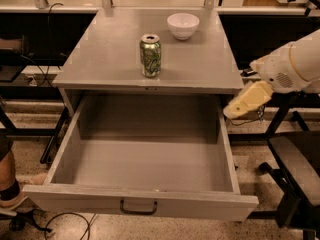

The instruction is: Place green can into top drawer

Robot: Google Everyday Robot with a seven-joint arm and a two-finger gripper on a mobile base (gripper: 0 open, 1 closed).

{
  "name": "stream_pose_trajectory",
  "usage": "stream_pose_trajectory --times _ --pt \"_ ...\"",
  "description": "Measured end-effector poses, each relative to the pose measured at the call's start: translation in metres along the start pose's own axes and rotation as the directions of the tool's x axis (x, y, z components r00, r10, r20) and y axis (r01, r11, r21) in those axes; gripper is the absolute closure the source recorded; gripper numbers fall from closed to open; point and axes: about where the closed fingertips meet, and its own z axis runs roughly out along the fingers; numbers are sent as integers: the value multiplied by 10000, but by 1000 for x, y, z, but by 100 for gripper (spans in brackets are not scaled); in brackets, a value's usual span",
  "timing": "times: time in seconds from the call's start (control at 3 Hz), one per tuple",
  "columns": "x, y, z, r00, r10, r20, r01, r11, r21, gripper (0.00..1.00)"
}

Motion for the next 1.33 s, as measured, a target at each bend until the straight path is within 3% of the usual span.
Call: stream_pose_trajectory --times 0.33,0.67,1.0,1.33 --pt "-11 -19 9 9981 143 607 -177 9983 556 0" --pt "-11 -19 9 9980 140 613 -174 9983 560 0" --pt "-29 -22 22 9927 176 1197 -245 9981 564 0" --pt "-84 -26 48 9688 -185 2470 84 9991 418 0"
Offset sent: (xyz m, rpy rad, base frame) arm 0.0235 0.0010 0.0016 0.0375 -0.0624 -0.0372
